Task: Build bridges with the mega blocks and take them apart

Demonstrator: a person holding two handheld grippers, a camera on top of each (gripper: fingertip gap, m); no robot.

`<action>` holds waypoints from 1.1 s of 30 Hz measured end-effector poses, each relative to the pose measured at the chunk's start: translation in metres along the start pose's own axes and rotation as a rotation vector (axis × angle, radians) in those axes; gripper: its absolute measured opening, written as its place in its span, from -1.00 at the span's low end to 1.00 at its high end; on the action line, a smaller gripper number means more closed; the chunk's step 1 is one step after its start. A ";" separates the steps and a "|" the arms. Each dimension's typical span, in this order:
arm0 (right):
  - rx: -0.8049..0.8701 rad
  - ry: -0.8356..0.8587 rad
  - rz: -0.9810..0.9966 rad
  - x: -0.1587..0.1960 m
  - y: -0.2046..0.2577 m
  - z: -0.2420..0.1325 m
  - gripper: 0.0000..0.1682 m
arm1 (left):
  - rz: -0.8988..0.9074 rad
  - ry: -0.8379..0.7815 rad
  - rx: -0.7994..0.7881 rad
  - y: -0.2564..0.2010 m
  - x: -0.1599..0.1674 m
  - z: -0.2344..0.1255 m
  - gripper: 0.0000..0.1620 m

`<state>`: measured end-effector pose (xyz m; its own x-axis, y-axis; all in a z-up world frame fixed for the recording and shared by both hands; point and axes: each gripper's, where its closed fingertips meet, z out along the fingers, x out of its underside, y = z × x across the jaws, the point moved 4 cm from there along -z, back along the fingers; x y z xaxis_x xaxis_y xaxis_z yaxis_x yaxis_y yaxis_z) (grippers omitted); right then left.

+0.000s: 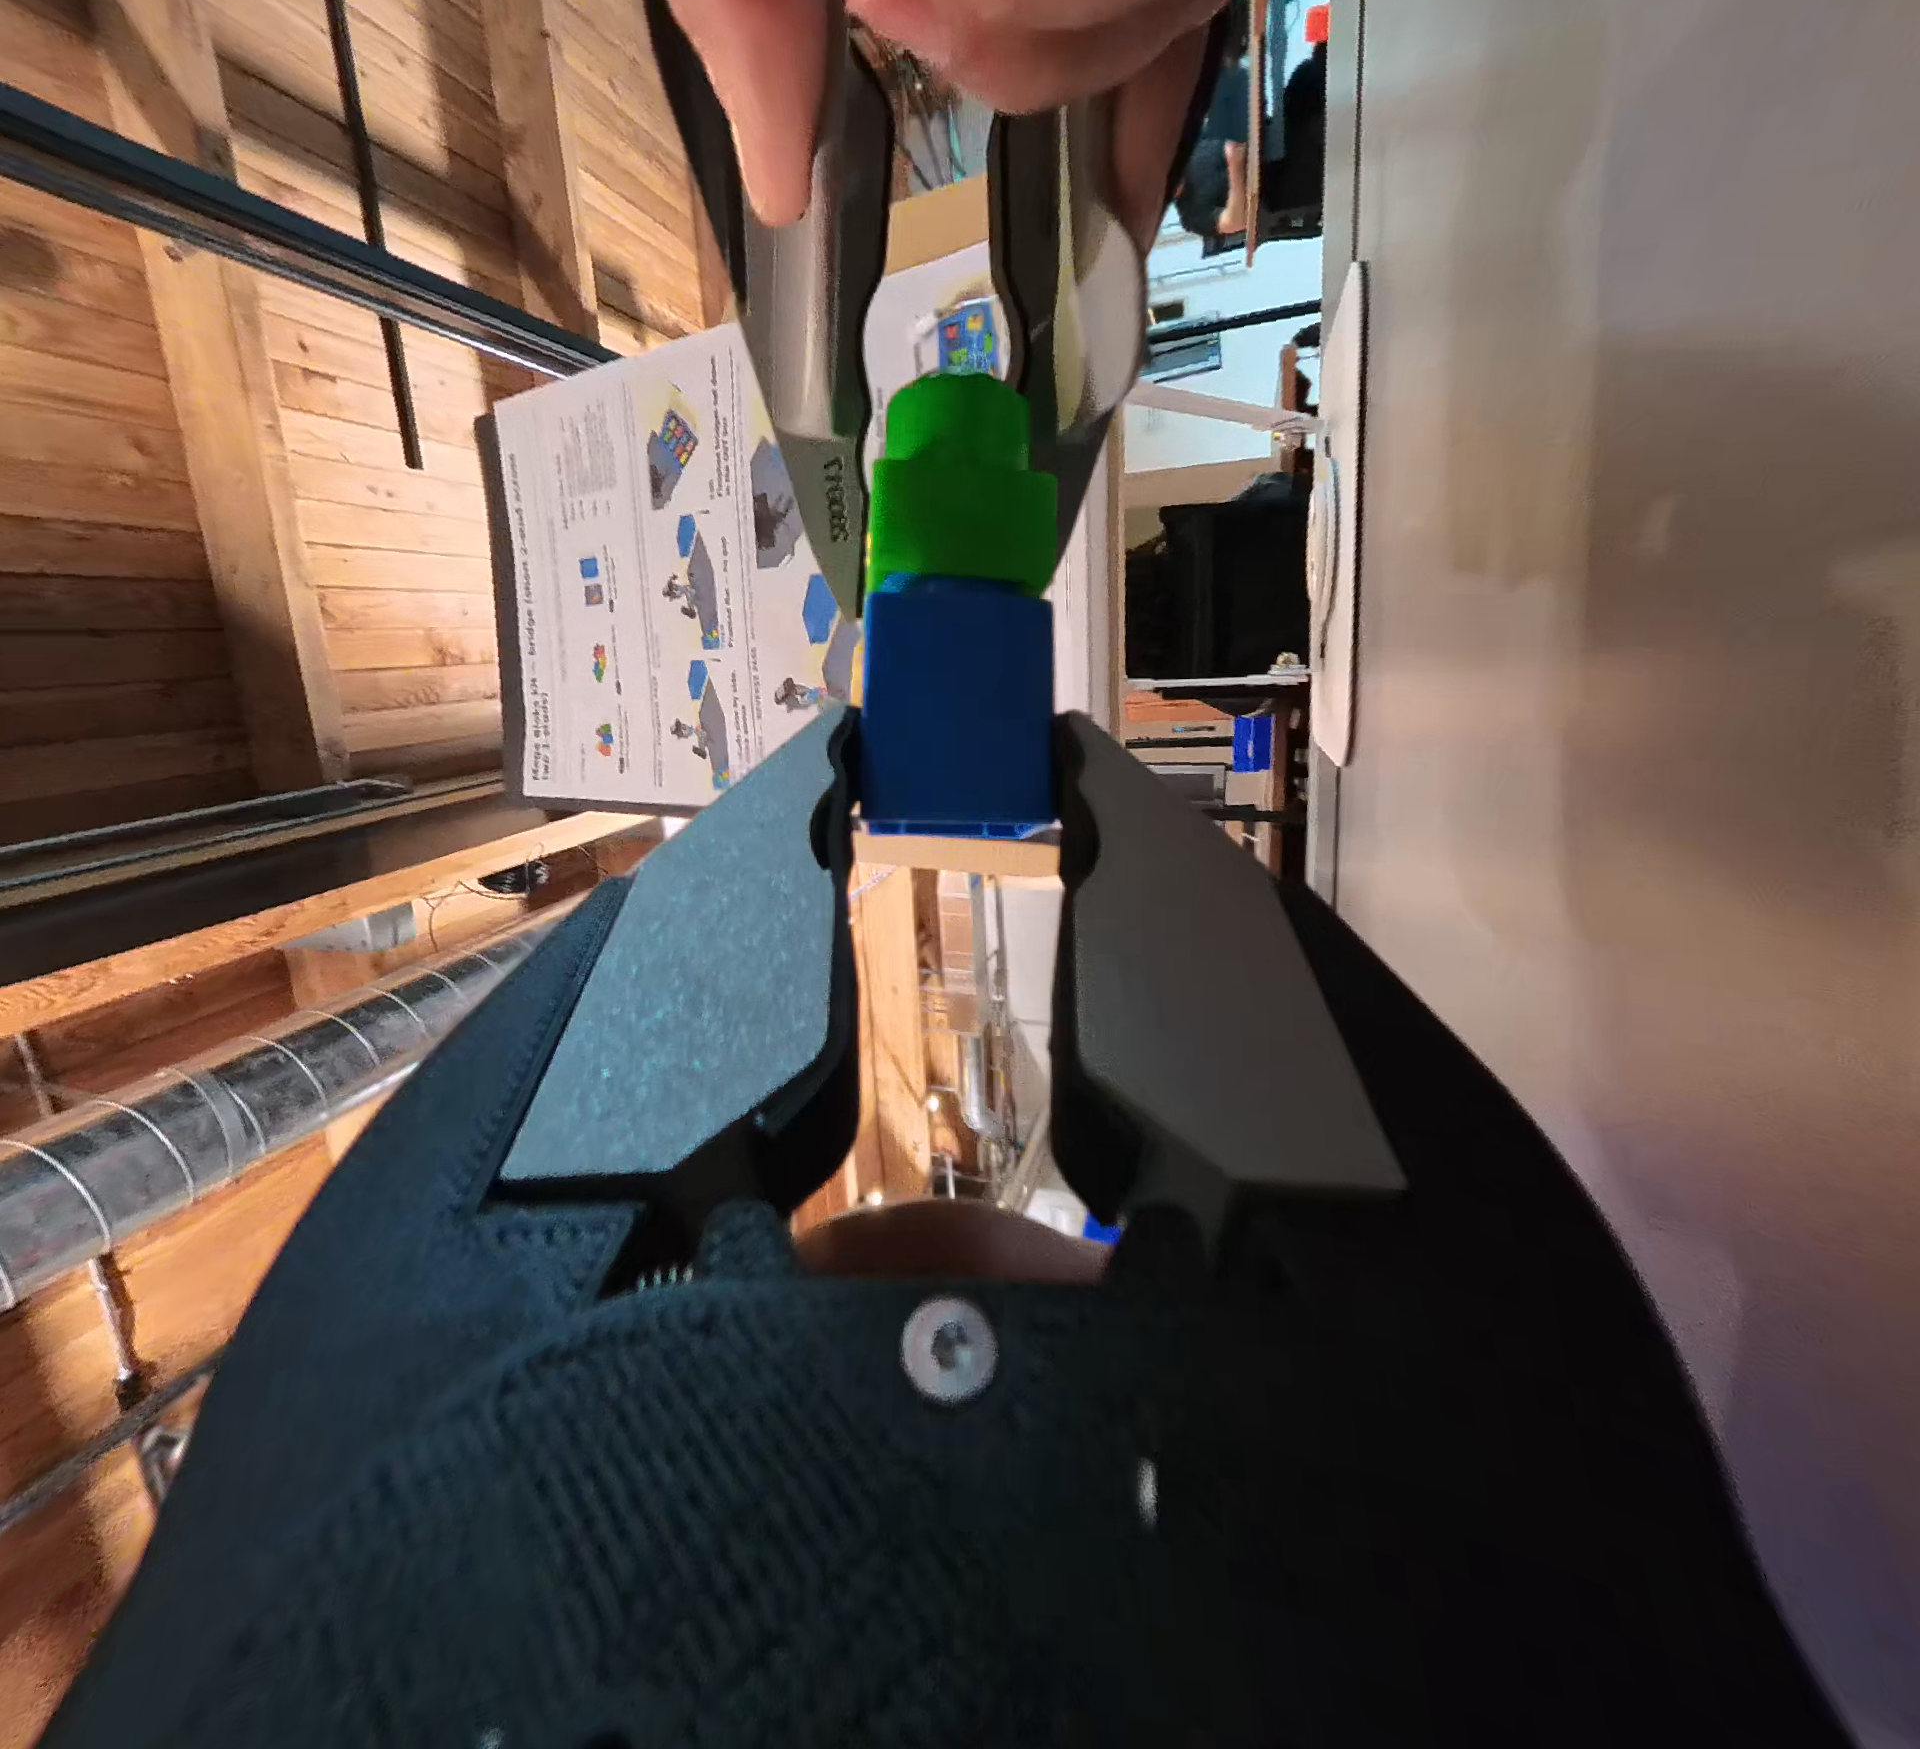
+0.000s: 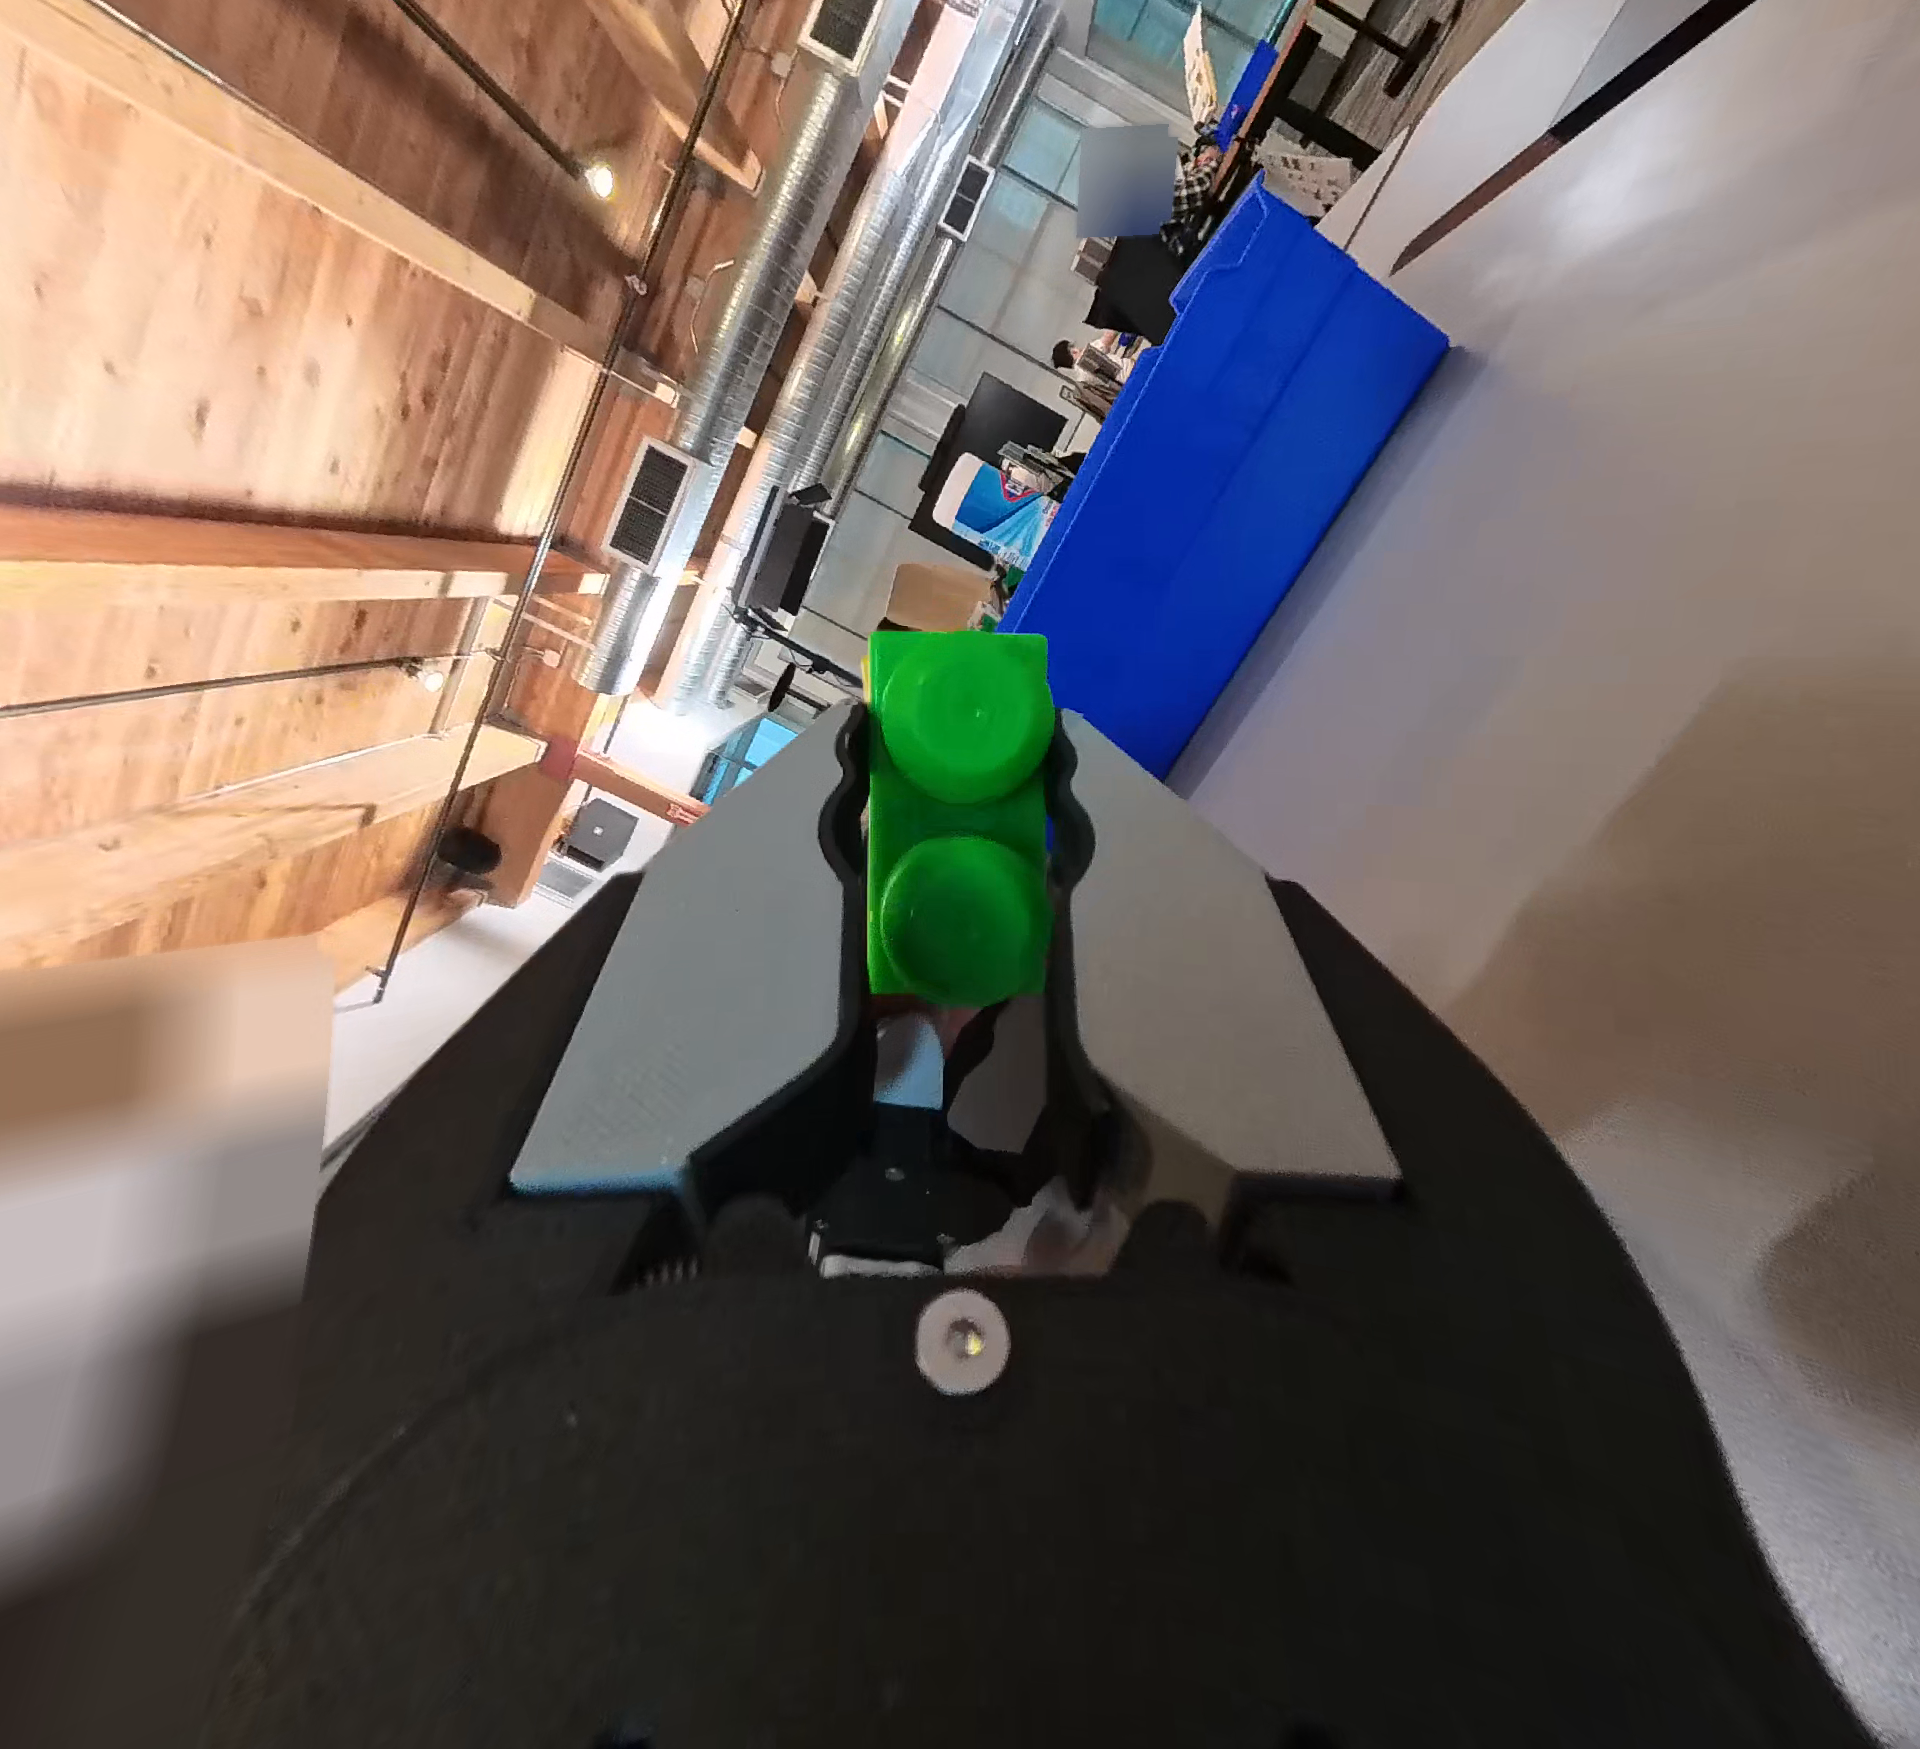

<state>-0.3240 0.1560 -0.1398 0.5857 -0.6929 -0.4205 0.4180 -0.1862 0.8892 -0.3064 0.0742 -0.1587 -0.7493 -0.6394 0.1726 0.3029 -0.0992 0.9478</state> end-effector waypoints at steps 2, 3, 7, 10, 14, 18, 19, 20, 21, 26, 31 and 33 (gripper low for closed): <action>-0.014 -0.004 0.021 0.001 -0.002 -0.001 -0.65 | -0.018 0.006 0.013 0.000 0.001 -0.001 -0.58; -0.019 -0.006 0.030 0.001 -0.003 -0.001 -0.64 | -0.022 0.007 0.017 0.000 0.000 -0.001 -0.58; -0.024 -0.018 0.044 0.000 -0.004 -0.003 -0.64 | -0.011 0.004 0.001 -0.002 0.001 -0.001 -0.57; -0.037 -0.041 0.069 -0.004 -0.006 -0.007 -0.64 | -0.018 -0.001 -0.022 -0.001 0.003 -0.002 -0.59; -0.050 -0.049 0.110 -0.004 -0.010 -0.009 -0.64 | -0.062 0.008 0.008 -0.001 0.003 -0.003 -0.59; -0.050 -0.061 0.083 -0.009 -0.007 -0.013 -0.64 | -0.148 -0.013 0.048 0.002 0.003 -0.009 -0.67; -0.051 -0.073 0.085 -0.011 -0.007 -0.015 -0.64 | -0.185 -0.022 0.054 0.003 0.004 -0.010 -0.79; -0.046 -0.079 0.084 -0.013 -0.009 -0.017 -0.64 | -0.220 -0.035 0.056 0.006 0.005 -0.012 -0.87; -0.041 -0.082 0.086 -0.014 -0.011 -0.019 -0.64 | -0.254 -0.041 0.060 0.008 0.008 -0.014 -0.93; 0.009 -0.047 -0.024 -0.015 -0.008 -0.019 -0.64 | -0.660 0.013 0.486 -0.027 0.013 -0.017 -1.00; 0.152 0.095 -0.308 -0.011 0.004 -0.009 -0.64 | -1.134 -0.026 0.772 -0.031 0.009 -0.016 -1.00; 0.206 0.154 -0.403 -0.008 0.007 -0.005 -0.64 | -1.209 -0.032 0.803 -0.028 0.009 -0.014 -1.00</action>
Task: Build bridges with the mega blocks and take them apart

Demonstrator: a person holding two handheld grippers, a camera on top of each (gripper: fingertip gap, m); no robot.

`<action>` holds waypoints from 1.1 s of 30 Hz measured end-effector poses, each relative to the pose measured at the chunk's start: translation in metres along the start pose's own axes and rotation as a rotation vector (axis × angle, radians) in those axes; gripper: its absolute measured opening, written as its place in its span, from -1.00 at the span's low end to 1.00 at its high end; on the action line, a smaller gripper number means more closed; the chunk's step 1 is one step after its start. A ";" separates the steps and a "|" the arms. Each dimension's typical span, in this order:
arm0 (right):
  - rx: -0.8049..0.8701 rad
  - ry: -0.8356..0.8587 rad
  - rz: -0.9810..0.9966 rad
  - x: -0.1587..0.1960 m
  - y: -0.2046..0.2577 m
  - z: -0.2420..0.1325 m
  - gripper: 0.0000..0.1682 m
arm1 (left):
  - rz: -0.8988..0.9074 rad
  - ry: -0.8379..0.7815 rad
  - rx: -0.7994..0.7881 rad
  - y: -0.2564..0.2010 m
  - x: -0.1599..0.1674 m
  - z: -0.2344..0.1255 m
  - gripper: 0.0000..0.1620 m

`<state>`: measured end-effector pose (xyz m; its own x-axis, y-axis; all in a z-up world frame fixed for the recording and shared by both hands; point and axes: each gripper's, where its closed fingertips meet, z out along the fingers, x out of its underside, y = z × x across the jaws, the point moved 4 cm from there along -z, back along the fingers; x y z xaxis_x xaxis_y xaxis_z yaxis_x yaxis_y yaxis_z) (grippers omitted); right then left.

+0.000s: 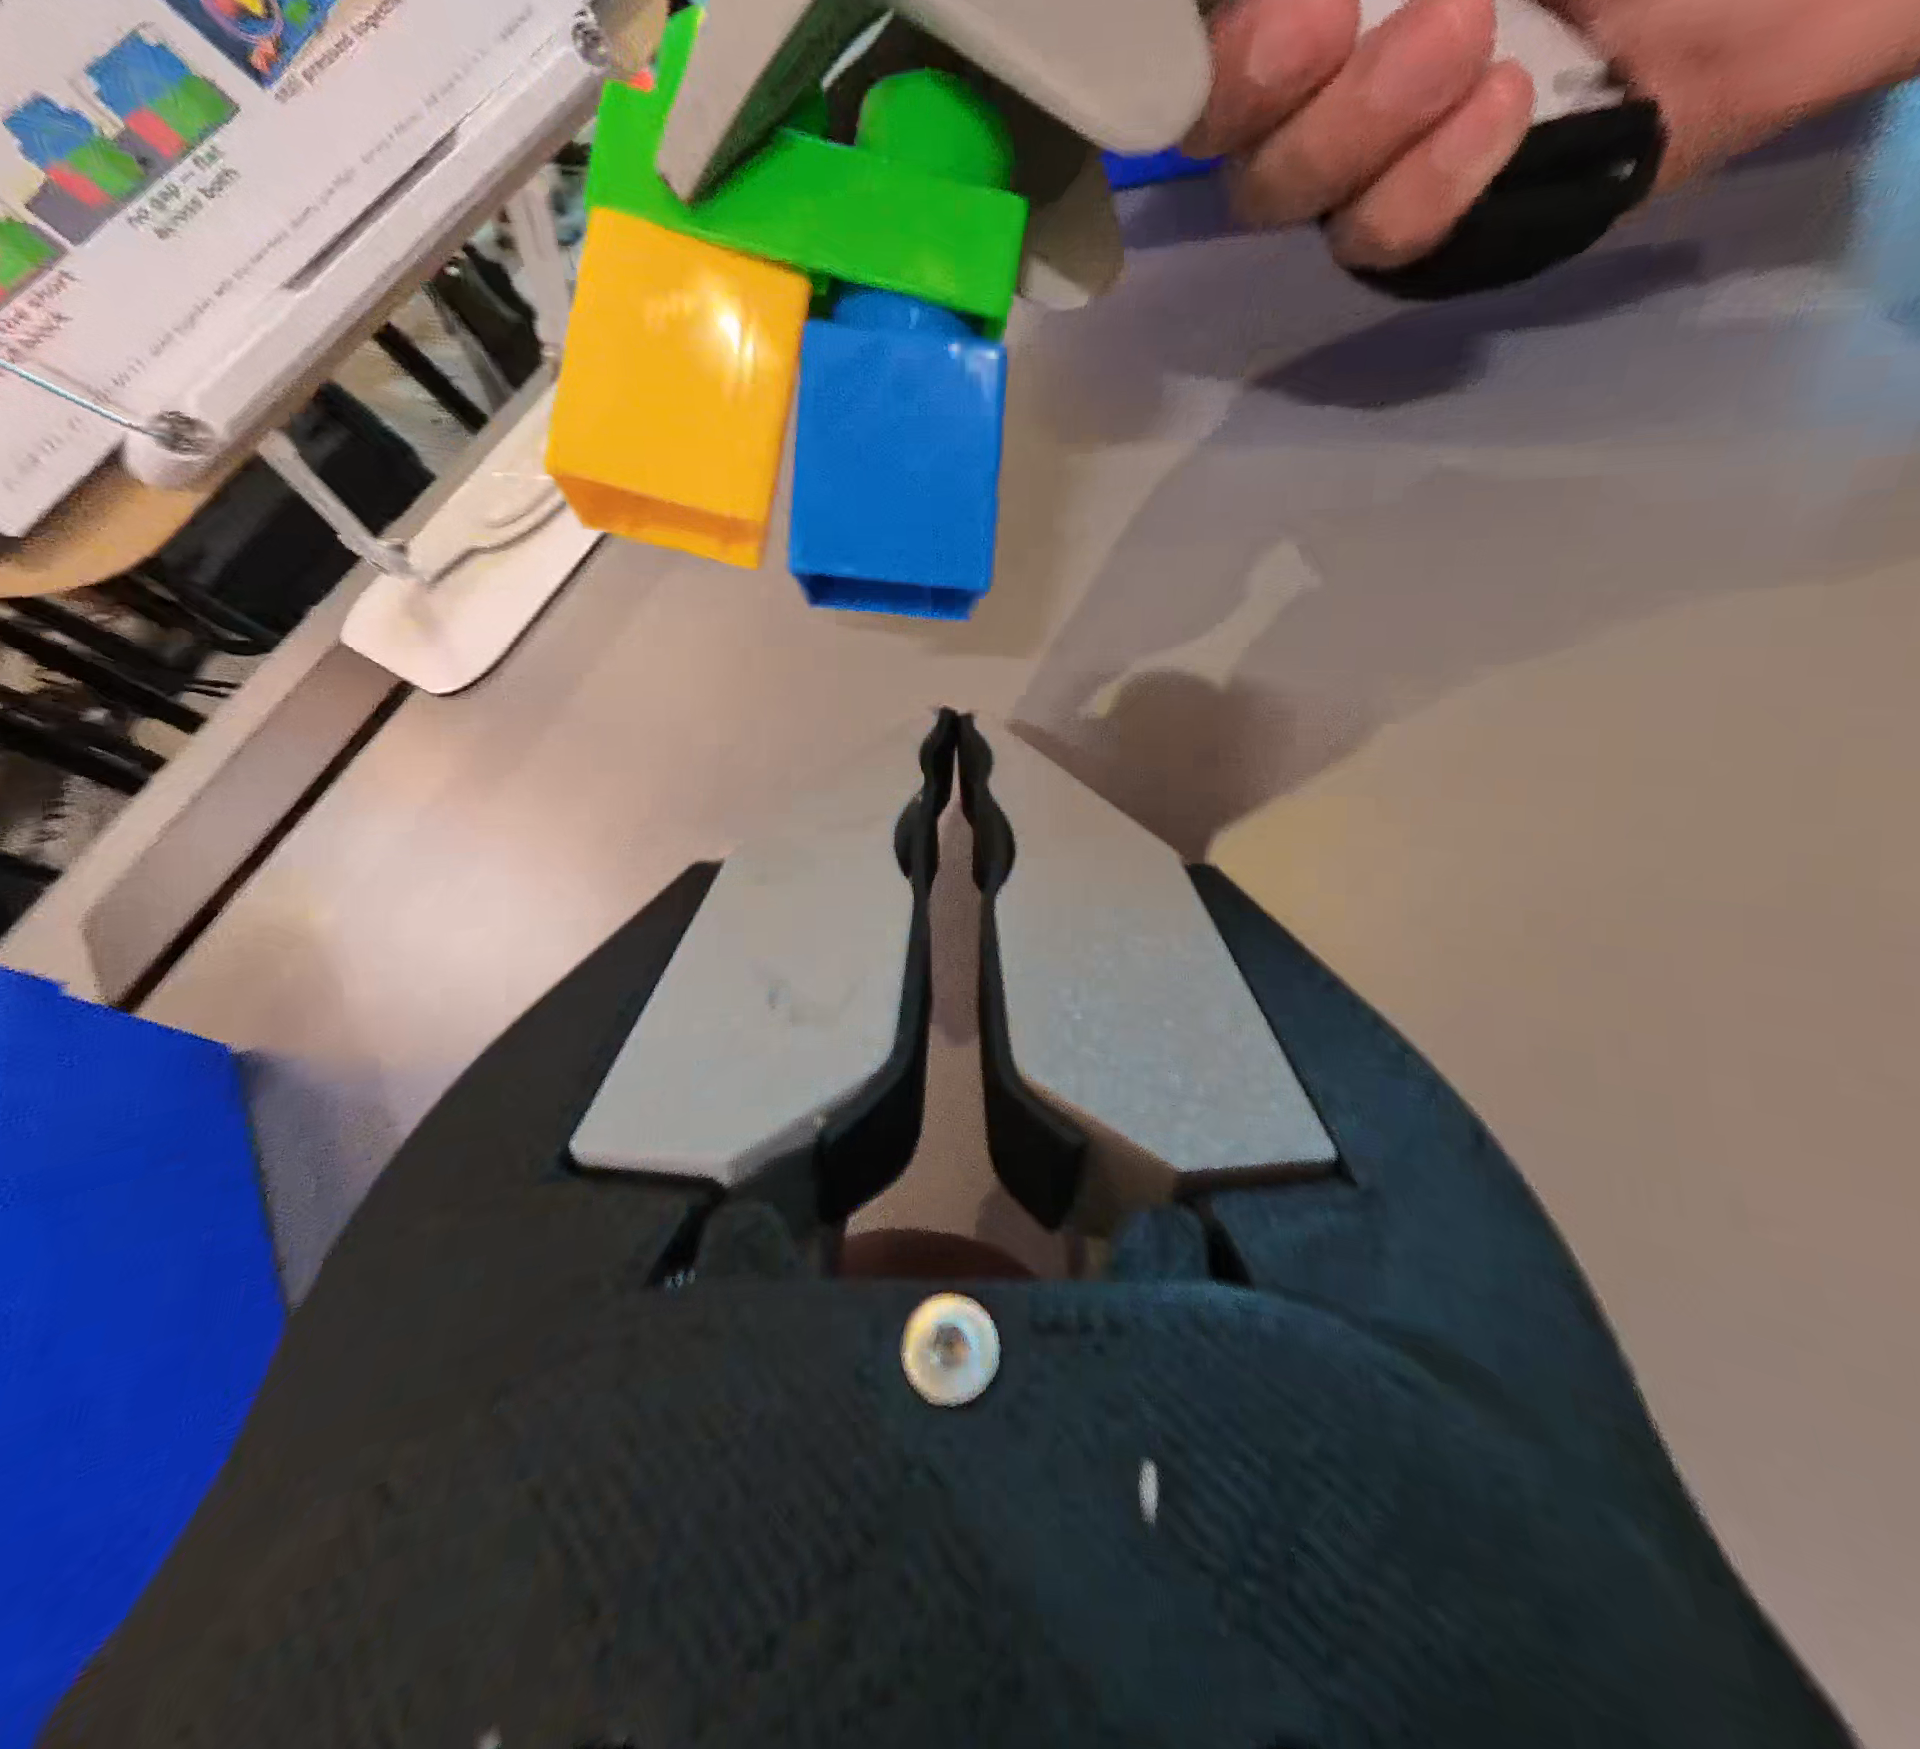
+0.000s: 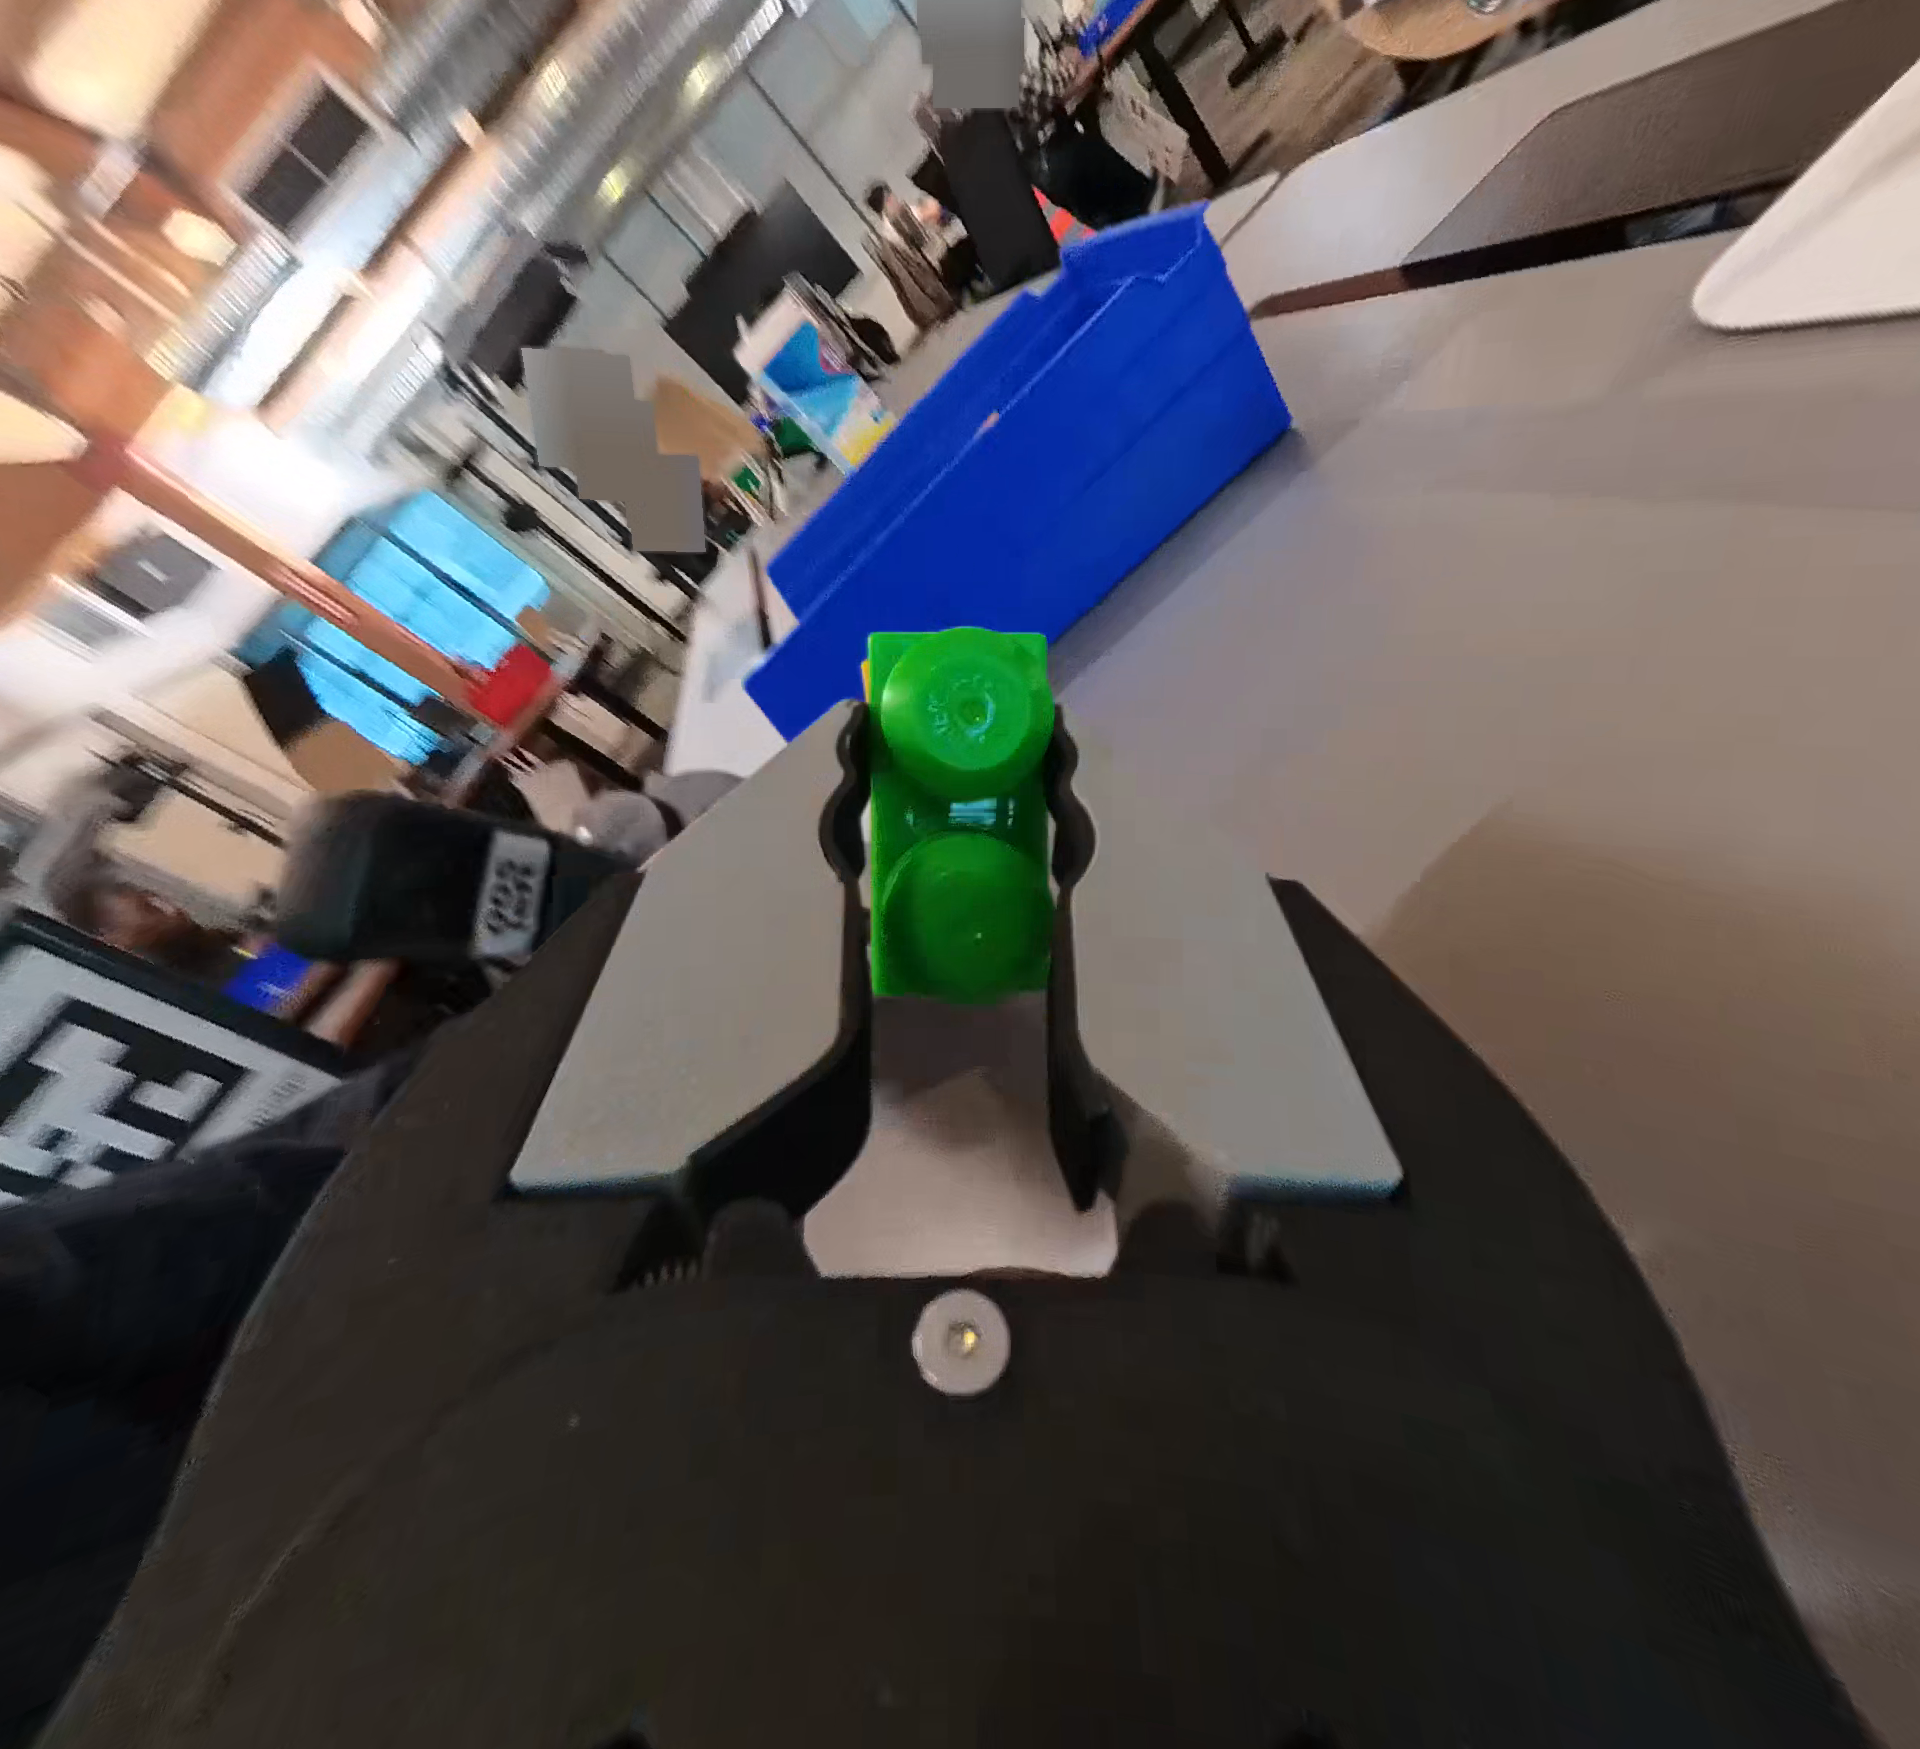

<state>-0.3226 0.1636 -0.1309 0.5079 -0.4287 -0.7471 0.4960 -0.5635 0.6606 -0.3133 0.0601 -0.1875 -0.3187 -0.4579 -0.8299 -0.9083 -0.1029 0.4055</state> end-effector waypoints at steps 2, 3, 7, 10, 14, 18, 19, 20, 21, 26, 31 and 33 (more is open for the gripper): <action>0.026 0.059 -0.076 0.001 0.005 0.003 -0.64 | -0.035 0.005 0.031 -0.002 -0.001 0.000 -1.00; 0.022 0.094 -0.098 0.002 0.008 0.005 -0.64 | -0.045 0.011 0.039 -0.003 -0.001 0.000 -1.00; 0.010 0.213 -0.143 0.012 0.015 0.012 -0.64 | -0.095 0.027 0.048 0.003 0.002 0.001 -1.00; 0.025 0.256 -0.160 0.017 0.014 0.017 -0.64 | -0.138 0.024 0.084 0.003 0.002 0.000 -1.00; 0.024 0.245 -0.180 0.016 0.016 0.021 -0.64 | -0.215 0.019 0.122 0.005 0.003 -0.001 -1.00; 0.001 0.218 -0.206 0.006 0.024 0.022 -0.64 | -0.292 0.033 0.164 0.007 0.007 -0.003 -1.00; 0.000 0.233 -0.212 0.007 0.025 0.023 -0.64 | -0.309 0.024 0.165 0.008 0.006 -0.003 -1.00; 0.006 0.248 -0.227 0.009 0.026 0.024 -0.64 | -0.326 0.015 0.164 0.009 0.005 -0.003 -1.00; 0.010 0.273 -0.243 0.012 0.027 0.026 -0.64 | -0.338 0.016 0.163 0.010 0.005 -0.003 -1.00; 0.018 0.299 -0.253 0.017 0.028 0.029 -0.63 | -0.331 0.033 0.163 0.008 0.007 -0.003 -1.00; 0.007 0.278 -0.219 0.020 0.026 0.029 -0.63 | -0.379 0.041 0.136 0.013 0.009 -0.002 -1.00; 0.006 0.261 -0.216 0.018 0.027 0.028 -0.63 | -0.416 0.006 0.125 0.017 0.007 -0.004 -1.00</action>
<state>-0.3197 0.1214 -0.1284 0.5552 -0.1039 -0.8252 0.6080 -0.6263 0.4879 -0.3300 0.0516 -0.1842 0.0826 -0.4049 -0.9106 -0.9850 -0.1720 -0.0129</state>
